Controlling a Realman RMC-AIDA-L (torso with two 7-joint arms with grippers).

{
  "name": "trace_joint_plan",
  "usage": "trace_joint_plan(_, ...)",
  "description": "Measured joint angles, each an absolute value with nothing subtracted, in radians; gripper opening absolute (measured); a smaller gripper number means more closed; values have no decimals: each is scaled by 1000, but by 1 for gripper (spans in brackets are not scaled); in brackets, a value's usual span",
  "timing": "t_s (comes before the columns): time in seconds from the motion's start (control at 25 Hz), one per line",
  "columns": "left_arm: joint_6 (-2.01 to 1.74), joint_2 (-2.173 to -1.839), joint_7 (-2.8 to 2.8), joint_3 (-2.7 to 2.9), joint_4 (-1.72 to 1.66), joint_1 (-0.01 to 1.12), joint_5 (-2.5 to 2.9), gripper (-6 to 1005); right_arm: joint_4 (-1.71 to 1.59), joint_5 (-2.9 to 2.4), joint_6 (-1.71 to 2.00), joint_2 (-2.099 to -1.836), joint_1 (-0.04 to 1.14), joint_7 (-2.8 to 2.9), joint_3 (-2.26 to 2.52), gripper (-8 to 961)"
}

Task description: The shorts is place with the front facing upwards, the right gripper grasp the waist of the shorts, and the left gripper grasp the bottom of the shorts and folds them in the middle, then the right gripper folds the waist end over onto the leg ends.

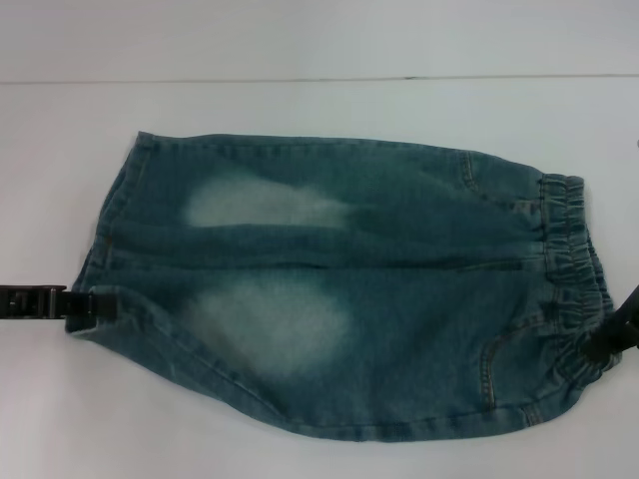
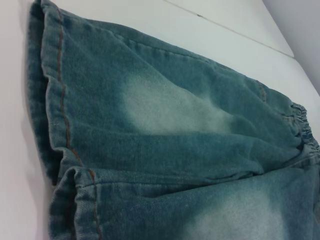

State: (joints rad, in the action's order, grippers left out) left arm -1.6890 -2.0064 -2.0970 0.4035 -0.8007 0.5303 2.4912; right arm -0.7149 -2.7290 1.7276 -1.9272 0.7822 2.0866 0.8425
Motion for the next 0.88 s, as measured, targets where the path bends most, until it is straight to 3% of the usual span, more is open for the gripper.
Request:
trace_joint_plan(0.52,-1584,-1993,-2142,357,-746,553,2411,28,-657,-2535,1641,-1915,674,1926,511,40)
trace_joint_plan(0.72,-1498,-1987,-2143,323,-674,590,2373,28,-566,-2322,1488,-1934,601,1867,477,45)
trace_joint_plan(0.88,-1447,-1987,-2142,322,-654,607,2353,28,-535,-2172,1443,-1964,551,1817,454,50)
